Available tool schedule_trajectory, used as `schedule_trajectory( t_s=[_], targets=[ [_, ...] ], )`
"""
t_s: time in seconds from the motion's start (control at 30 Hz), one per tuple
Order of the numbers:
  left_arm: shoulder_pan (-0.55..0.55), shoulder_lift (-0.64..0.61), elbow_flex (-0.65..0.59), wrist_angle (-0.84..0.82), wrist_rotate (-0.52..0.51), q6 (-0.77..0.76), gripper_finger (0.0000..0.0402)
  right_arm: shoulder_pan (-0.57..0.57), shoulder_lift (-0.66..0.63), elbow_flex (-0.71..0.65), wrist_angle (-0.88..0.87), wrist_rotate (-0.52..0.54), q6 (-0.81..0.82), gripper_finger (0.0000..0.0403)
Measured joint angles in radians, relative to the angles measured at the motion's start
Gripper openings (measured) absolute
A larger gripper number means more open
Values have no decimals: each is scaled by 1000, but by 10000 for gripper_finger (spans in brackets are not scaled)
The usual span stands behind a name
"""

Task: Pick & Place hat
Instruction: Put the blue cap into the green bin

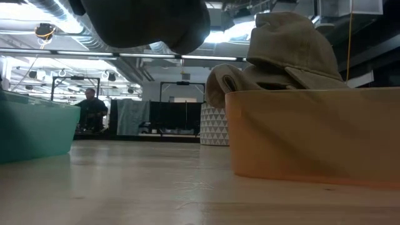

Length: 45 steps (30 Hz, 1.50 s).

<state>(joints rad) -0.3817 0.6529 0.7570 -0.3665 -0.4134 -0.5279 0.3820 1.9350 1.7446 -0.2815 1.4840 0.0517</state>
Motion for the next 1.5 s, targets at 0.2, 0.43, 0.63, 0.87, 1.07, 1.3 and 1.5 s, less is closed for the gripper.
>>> schedule_trajectory(
  t_s=[0.2,0.43,0.63,0.87,1.07,1.3,1.5],
  targets=[
    [-8,2,0,52,68,0,9,-5,-1,0,2,-63,23,204],
    [-38,2,0,57,74,24,11,-6,-1,0,4,-140,44,147],
    [-37,-4,0,19,93,30,13,30,-1,54,0,-206,-61,19],
    [-35,-27,1,-17,269,96,25,95,-1,207,-134,-457,-93,21],
    [-35,-48,1,13,325,115,43,107,-3,345,-445,-635,166,19],
    [-35,-49,1,56,390,131,100,104,-3,369,-583,-801,300,18],
    [-35,-49,1,57,403,131,174,104,-3,370,-585,-917,327,18]
  ],
)
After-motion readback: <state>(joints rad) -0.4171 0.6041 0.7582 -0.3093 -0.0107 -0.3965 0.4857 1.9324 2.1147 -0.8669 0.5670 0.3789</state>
